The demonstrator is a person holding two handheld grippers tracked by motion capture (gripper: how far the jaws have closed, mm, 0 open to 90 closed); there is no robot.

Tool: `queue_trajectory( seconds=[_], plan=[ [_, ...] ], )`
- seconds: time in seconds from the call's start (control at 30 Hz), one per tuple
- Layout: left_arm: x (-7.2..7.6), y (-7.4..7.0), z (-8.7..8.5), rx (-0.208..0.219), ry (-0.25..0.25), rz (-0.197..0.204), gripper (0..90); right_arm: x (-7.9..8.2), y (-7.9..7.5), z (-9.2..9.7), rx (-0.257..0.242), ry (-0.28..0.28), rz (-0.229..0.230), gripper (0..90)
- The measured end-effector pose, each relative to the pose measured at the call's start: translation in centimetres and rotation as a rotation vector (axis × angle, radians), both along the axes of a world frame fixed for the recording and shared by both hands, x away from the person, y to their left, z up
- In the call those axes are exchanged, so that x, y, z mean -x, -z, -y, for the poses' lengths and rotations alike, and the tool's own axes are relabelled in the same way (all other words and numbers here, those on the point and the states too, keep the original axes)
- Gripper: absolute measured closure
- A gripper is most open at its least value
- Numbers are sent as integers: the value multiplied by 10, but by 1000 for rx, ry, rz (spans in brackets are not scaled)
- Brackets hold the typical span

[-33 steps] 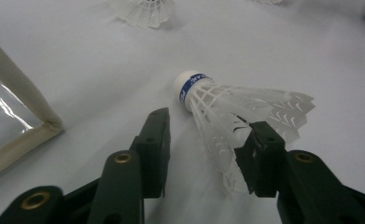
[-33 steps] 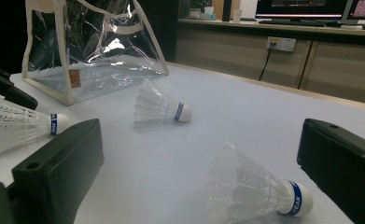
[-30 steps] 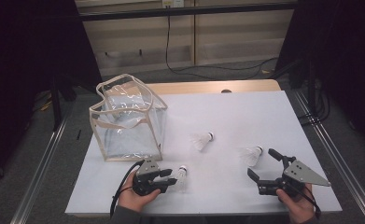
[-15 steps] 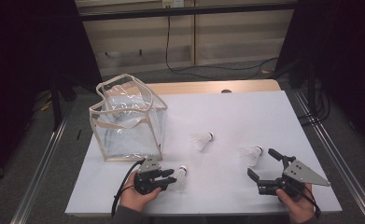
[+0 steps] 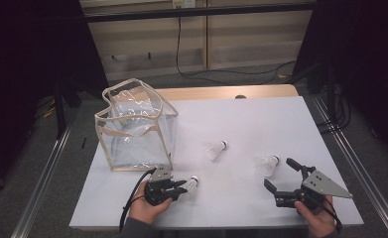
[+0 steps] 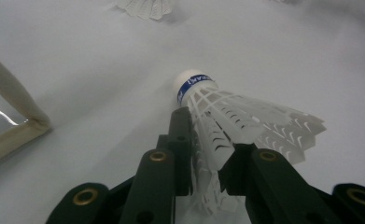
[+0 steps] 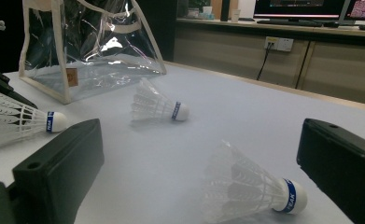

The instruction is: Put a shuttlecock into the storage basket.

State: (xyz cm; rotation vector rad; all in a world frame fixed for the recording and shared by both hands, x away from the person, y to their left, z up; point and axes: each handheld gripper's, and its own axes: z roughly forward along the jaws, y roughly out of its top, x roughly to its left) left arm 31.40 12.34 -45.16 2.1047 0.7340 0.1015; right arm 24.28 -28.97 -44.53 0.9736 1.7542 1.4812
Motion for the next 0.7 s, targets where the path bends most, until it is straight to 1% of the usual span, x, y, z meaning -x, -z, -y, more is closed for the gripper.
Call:
queue_trajectory(
  seconds=[0.1, 0.37, 0.47, 0.6, 0.7],
  plan=[
    [0, 0, 0, -7, 1, 2, 789, -1, 0, -1, 4, -3, 0, 5],
    [0, 1, 0, 5, -1, -12, 806, -2, 0, 0, 0, 1, -2, 5],
    [0, 1, 1, -7, -4, -14, 827, -1, 0, 0, -2, 1, -1, 5],
    [1, 1, 1, -2, -3, -26, 855, -1, 0, 0, -5, 3, 1, 5],
    [1, 0, 1, 4, -12, -32, 872, -2, 0, 1, -4, 2, 0, 5]
  ],
)
